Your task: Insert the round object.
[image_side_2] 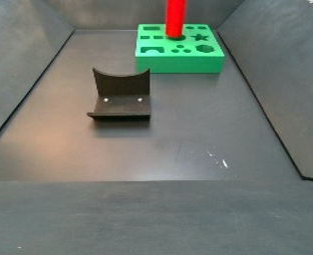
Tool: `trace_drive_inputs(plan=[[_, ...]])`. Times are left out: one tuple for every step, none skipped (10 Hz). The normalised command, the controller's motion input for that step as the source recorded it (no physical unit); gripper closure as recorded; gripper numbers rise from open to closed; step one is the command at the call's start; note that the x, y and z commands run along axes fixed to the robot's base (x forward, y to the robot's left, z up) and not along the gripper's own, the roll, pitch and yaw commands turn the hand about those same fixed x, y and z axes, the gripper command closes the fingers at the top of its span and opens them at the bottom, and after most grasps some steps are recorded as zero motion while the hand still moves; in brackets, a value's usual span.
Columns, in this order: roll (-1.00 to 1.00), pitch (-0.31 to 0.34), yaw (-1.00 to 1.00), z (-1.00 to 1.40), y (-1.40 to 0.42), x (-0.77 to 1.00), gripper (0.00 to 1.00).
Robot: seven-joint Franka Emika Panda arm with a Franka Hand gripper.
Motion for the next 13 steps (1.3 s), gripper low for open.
trace_drive_inputs(plan=[[-0.01, -0.01, -0.09, -0.21, -0.01, -0.05, 1.0], [0.0, -0.009, -0.05, -0.18, 0.0, -0.16, 1.0], [-0.1, -0.094, -0.06, -0.29, 0.0, -0.24, 1.0], [-0.1, -0.099, -0.01, -0.32, 0.0, -0.2, 1.0], [-0.19, -0.147, -0.03, -0.25, -0.03, -0.09, 1.0], [-0.24, -0.181, -0.08, -0.27, 0.0, 0.0, 1.0], [-0.11, -0.096, -0.05, -0.28, 0.0, 0.0, 1.0], [-0.05, -0.054, -0.03, -0.29, 0.0, 0.01, 1.0], [-0.12, -0.109, -0.05, -0.35, 0.0, 0.0, 1.0], [-0.11, -0.126, -0.07, -0.37, 0.0, 0.0, 1.0], [-0.12, -0.129, -0.05, -0.37, 0.0, 0.0, 1.0], [-0.11, -0.144, -0.05, -0.36, 0.0, 0.0, 1.0], [-0.15, -0.176, 0.0, -0.24, 0.0, 0.04, 1.0]])
